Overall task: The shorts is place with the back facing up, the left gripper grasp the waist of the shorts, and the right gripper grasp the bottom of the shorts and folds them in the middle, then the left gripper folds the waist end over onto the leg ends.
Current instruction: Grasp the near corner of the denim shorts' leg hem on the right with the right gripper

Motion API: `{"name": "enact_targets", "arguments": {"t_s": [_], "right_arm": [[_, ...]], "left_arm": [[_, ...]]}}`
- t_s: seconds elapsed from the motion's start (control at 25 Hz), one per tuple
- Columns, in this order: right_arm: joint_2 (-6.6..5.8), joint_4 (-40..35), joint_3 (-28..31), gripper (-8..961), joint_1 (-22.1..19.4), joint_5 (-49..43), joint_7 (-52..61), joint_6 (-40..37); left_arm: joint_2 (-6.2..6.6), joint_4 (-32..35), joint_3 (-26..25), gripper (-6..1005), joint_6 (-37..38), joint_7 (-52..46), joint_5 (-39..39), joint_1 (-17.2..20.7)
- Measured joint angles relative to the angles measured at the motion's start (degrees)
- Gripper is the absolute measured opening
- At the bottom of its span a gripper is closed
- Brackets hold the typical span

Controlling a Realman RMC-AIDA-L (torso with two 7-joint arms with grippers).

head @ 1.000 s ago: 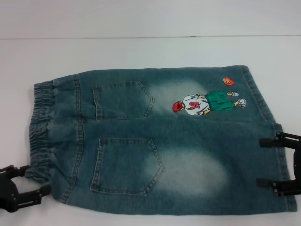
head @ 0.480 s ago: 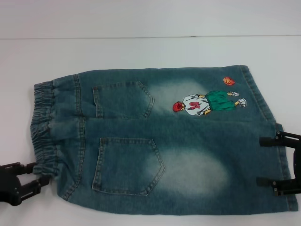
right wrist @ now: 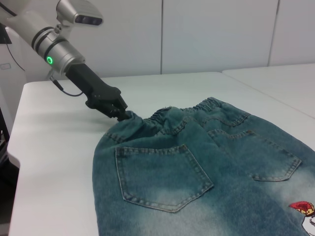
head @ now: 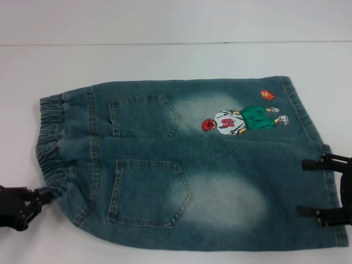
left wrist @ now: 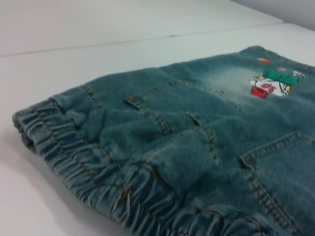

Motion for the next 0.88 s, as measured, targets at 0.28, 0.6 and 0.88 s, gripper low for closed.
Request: {"name": "enact_targets", "arguments": {"t_s": [0.28, 0.6, 0.88], "right_arm": [[0.02, 0.0, 0.0, 946, -0.1, 0.0, 0.4, -0.4], [-0.3, -11.2, -0.7, 944, 0.5, -9.0, 15.8, -1.8], [-0.36, -20.8, -0.8, 942, 5.0, -22.6, 26.1, -8.9]], "left_arm": [[0.0, 0.1, -0.1, 92, 1.0, 0.0, -1.8, 0.1], [0.03, 0.5, 0.0, 56, 2.0, -0.3, -2.7, 0.0], [0.06, 0.5, 0.2, 55, 2.9, -0.2, -2.7, 0.0]]}}
